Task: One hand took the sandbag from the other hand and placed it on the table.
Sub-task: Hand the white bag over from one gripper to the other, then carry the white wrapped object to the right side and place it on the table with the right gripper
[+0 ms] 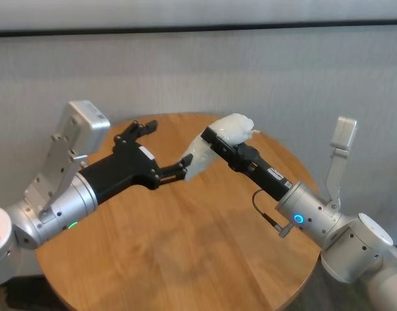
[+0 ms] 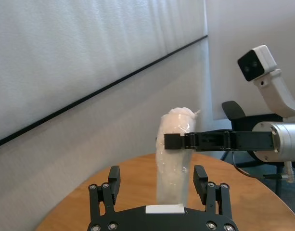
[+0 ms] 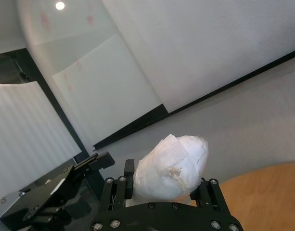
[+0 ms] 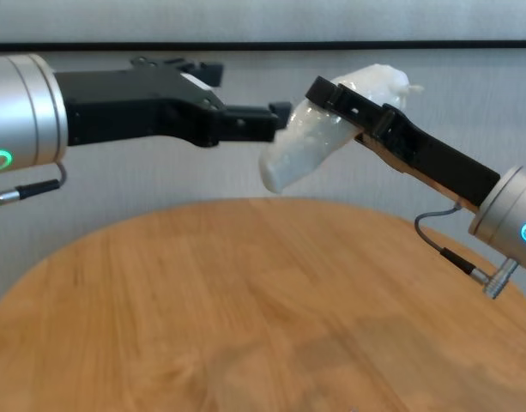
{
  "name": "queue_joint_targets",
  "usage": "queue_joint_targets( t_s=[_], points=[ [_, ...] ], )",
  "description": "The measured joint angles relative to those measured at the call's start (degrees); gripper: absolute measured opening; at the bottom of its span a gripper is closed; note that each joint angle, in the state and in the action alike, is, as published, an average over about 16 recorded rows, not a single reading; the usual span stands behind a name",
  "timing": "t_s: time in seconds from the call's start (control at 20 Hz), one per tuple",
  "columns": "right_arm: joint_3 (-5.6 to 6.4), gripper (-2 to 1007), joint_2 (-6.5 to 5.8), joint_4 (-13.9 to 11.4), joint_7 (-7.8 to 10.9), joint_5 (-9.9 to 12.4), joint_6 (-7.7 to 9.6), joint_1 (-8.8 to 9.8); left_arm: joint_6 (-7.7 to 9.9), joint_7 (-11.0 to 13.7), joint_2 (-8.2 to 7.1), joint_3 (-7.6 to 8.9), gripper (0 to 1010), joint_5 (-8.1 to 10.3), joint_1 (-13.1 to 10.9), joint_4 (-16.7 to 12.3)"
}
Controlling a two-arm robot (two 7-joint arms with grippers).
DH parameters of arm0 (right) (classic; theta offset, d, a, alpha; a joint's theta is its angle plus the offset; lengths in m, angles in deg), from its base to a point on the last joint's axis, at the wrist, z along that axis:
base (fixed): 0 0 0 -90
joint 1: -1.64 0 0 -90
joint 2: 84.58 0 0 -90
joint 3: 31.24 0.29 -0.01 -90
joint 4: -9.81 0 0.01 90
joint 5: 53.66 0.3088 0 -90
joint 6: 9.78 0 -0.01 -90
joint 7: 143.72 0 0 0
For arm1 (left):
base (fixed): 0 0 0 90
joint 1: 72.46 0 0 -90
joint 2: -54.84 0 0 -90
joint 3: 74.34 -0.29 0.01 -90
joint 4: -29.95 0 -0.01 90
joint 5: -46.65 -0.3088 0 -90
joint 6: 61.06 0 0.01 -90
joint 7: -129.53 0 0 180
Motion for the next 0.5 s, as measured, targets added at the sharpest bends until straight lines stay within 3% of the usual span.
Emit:
queue_joint_targets(
  t_s=[0.2, 0.5],
  points=[
    [0.3, 623, -0.06, 0.4, -0.65, -0.7, -0.1, -0.08, 1.62, -3.4, 1.13, 1.73, 1001, 0.0, -1.7, -1.2],
    [0.55, 623, -0.67, 0.4, -2.09, -2.1, 0.34, 0.16, 6.56, -8.0, 3.15, 3.4, 1000, -0.71, -3.4, -3.0]
  ],
)
